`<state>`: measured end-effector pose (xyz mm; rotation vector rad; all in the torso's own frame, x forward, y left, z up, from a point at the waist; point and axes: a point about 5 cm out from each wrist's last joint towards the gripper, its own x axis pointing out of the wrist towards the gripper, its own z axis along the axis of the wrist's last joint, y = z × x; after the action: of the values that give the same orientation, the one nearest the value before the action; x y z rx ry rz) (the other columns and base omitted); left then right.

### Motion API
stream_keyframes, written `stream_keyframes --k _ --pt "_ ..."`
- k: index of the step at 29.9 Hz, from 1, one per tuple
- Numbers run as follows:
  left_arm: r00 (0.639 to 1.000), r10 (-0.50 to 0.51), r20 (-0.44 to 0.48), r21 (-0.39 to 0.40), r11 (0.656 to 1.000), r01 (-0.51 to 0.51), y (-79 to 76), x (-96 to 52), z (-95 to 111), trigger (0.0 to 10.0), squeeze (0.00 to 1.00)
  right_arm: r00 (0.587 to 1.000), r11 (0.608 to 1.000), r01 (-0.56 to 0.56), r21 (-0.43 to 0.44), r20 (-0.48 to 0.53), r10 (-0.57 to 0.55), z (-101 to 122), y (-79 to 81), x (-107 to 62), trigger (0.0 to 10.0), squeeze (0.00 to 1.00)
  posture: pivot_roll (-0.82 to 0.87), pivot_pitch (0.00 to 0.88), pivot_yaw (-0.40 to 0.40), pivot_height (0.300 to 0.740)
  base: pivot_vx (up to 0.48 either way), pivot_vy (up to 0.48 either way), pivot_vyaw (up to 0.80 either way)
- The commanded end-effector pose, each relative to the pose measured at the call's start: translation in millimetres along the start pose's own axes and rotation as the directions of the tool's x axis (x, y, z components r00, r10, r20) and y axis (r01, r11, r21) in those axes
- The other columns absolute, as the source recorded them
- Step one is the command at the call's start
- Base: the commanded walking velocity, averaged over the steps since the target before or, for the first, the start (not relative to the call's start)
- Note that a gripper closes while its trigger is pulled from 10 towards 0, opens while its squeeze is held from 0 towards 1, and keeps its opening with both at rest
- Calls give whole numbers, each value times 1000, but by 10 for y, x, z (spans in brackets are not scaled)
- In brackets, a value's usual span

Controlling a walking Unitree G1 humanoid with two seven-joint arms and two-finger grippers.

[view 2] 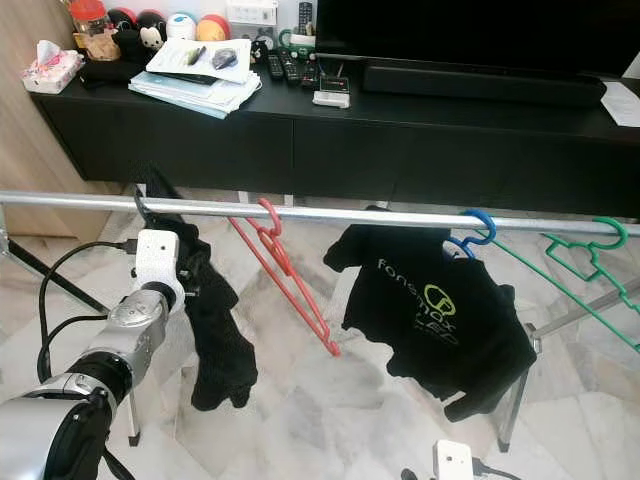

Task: Hang hanger

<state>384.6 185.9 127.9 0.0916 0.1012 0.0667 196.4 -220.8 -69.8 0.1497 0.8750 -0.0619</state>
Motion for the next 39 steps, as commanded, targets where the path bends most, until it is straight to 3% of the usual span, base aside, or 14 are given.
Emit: stream_keyframes --k 1,12,17,20,28,39 --pt "1000 0 9 38 999 -1 -18 -7 -5 0 0 1000 1000 6 -3 -21 -6 -53 -14 -11 10000 0 29 196 -86 740 0 0 0" --pt "1000 -20 15 86 996 19 -41 -17 -19 0 0 1000 1000 0 4 -12 0 10 61 22 10000 0 48 160 -79 740 0 0 0" --pt "999 -42 27 176 984 37 -5 -18 3 0 0 1000 1000 -2 5 -10 2 42 97 38 10000 0 67 137 -76 740 0 0 0" --pt "999 -43 28 189 981 37 16 -26 -9 0 0 1000 1000 -4 5 -9 4 53 109 42 10000 0 74 129 -76 740 0 0 0" --pt "1000 -25 7 161 987 24 102 -96 -163 0 0 1000 1000 -10 7 -1 10 106 152 61 10000 0 85 98 -77 740 0 0 0" --pt "987 10 160 37 999 -16 213 -226 -166 0 0 1000 1000 -6 4 5 6 154 168 74 10000 0 109 71 -91 740 0 0 0"
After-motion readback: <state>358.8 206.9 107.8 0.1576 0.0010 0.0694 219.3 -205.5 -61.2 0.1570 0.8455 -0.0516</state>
